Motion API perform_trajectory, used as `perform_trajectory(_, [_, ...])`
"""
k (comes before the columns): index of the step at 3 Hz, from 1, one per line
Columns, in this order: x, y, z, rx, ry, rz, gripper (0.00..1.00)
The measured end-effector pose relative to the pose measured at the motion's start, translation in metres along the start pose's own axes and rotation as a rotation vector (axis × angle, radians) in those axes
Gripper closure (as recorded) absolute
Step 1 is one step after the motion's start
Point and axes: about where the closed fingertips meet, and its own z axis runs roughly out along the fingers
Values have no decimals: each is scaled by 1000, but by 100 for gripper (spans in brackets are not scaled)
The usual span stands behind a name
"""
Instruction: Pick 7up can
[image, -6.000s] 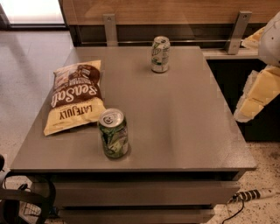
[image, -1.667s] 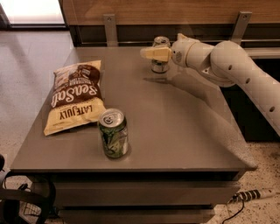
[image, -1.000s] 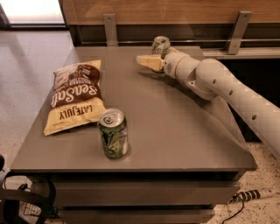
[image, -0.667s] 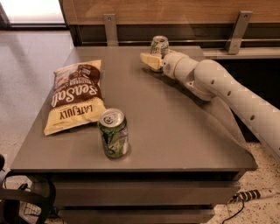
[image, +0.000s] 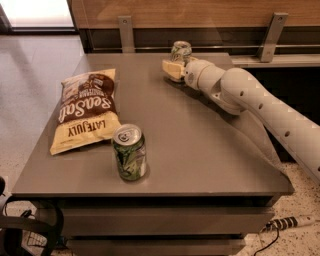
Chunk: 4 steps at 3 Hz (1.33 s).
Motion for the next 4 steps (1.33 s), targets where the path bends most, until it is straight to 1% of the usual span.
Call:
perform_trajectory(1, [-1,3,2,-10,-2,0,100])
perform_trajectory(2, [-8,6,4,-39,-11,-1,100])
perform_trajectory(3, [-45,5,-11,-83,-28,-41,100])
perform_trajectory(4, [-82,32,-35,-157,10,-105,100])
